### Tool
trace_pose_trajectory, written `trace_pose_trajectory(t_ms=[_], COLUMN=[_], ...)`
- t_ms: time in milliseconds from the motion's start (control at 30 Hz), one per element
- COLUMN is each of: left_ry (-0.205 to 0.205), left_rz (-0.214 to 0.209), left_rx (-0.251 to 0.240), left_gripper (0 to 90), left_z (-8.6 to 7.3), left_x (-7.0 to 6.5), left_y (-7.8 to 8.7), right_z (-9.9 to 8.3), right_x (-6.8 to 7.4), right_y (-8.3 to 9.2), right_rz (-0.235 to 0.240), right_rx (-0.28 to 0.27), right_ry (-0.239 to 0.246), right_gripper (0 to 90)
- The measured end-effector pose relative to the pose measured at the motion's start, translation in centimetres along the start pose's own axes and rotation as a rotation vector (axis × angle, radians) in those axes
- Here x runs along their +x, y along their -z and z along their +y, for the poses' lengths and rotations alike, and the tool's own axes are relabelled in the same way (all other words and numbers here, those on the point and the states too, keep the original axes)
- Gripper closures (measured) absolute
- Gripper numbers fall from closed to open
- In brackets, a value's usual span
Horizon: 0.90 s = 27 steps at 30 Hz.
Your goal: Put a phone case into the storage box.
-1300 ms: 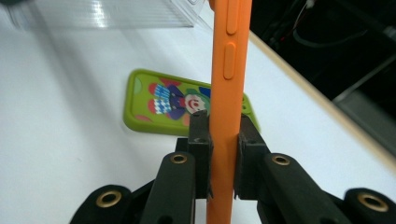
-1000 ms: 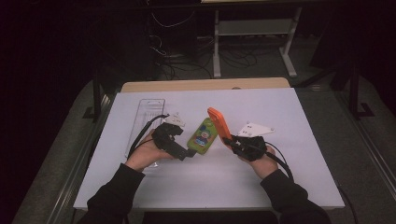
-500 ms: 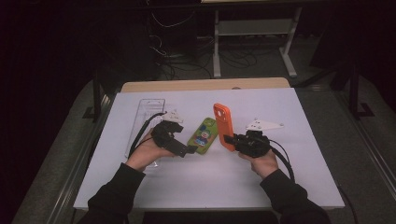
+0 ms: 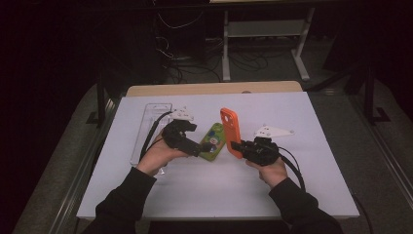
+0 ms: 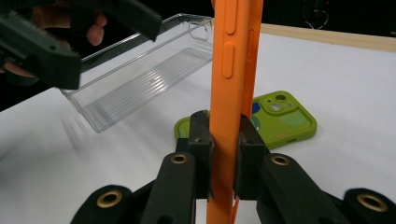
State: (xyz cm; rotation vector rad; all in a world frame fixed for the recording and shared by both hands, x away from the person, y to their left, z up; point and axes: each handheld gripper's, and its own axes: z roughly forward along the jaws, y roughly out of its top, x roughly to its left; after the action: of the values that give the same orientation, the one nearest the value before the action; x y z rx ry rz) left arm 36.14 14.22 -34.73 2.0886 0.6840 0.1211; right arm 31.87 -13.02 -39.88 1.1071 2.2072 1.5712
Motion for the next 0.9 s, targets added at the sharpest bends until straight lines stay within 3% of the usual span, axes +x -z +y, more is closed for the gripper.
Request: trace_pose_trajectory(t_ms=[300, 533, 767, 900], left_ry=[-0.005, 0.015, 0.02, 0.02], left_rz=[-0.005, -0.031, -0.03, -0.052], left_rx=[-0.025, -0.061, -0.089, -0.103], left_gripper=[0.0, 0.0, 0.0, 0.0], left_z=[0.8, 1.5, 1.5, 1.5], left_x=[0.0, -0.2, -0.2, -0.3], left_y=[-1.0, -1.7, -2.1, -2.3], right_z=[0.1, 0.2, 0.1, 0.0], right_x=[0.8, 1.5, 2.2, 2.7], right_y=[-0.5, -0.8, -1.1, -1.4], right_rz=[0.02, 0.028, 0.039, 0.053], right_rx=[-0.006, -0.008, -0.001, -0.002], right_ry=[0.013, 0.03, 0.041, 0.041], right_gripper=[78.7, 78.7, 78.7, 78.7])
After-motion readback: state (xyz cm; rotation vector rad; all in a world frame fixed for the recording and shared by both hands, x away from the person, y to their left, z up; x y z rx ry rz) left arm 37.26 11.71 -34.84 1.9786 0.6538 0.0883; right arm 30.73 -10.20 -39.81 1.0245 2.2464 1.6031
